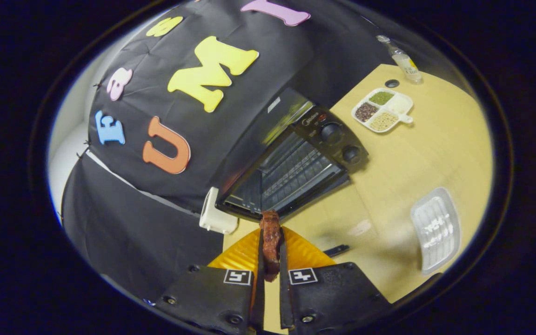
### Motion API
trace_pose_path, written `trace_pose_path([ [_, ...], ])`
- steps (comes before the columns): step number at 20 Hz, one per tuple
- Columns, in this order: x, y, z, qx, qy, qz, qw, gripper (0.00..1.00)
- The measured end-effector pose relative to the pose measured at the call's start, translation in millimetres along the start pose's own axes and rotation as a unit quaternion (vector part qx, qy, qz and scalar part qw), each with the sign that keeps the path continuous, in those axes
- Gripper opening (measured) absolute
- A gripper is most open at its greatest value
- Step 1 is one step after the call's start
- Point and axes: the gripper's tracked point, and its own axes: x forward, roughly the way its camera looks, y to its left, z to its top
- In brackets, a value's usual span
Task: Open the toaster oven, put the food inside, and close the toaster oven door.
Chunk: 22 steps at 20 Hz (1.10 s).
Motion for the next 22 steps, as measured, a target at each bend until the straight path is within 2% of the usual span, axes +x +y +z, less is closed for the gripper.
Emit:
trace_pose_path([
  [3, 50, 3, 8, 0.017, -0.045, -0.008, 0.999, 0.16],
  [6, 93, -2, 23, 0.065, -0.100, -0.009, 0.993, 0.16],
  [12, 153, -34, 50, 0.113, -0.175, -0.053, 0.977, 0.16],
  [16, 186, -36, 61, 0.100, -0.184, -0.067, 0.975, 0.18],
  [22, 201, -44, 56, 0.062, -0.167, -0.098, 0.979, 0.23],
])
